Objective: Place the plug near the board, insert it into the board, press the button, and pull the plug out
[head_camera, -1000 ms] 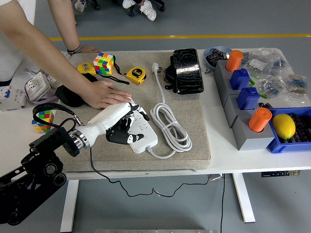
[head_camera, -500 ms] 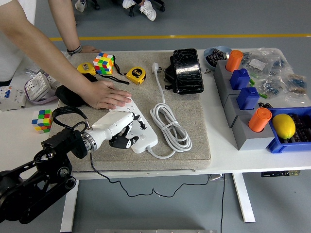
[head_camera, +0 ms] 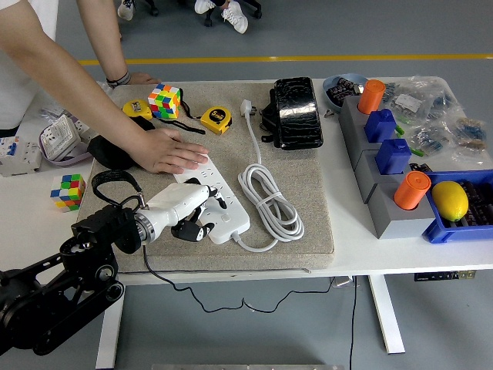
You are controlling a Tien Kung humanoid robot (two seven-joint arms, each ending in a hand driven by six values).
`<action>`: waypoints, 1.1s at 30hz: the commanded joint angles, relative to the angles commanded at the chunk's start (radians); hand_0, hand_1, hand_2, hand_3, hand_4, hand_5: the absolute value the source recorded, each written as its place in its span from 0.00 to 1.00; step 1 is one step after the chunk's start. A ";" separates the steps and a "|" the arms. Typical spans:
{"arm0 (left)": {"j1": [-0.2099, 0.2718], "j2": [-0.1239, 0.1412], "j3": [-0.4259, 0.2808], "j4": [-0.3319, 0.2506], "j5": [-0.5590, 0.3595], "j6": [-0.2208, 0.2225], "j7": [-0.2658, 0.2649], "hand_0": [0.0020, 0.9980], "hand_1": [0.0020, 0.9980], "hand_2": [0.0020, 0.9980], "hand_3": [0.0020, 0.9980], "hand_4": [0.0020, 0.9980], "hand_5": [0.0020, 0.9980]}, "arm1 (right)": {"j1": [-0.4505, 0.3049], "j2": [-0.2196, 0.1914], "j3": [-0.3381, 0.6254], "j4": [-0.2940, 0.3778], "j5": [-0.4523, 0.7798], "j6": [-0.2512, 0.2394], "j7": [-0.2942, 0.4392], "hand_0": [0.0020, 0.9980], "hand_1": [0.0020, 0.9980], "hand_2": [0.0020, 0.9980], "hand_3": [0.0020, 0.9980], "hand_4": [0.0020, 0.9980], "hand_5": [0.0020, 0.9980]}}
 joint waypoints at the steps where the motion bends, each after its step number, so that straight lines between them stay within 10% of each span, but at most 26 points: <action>1: 0.000 0.001 0.000 -0.002 -0.004 -0.003 0.001 0.05 0.02 0.11 0.68 0.62 0.00 | 0.000 0.000 0.000 0.000 0.000 0.000 0.000 0.48 0.55 0.54 0.51 0.84 0.37; 33: -0.004 -0.001 0.008 -0.029 -0.027 -0.028 0.043 0.05 0.02 0.11 0.67 0.61 0.00 | 0.002 0.000 0.006 0.001 -0.004 0.000 0.001 0.49 0.55 0.54 0.51 0.83 0.36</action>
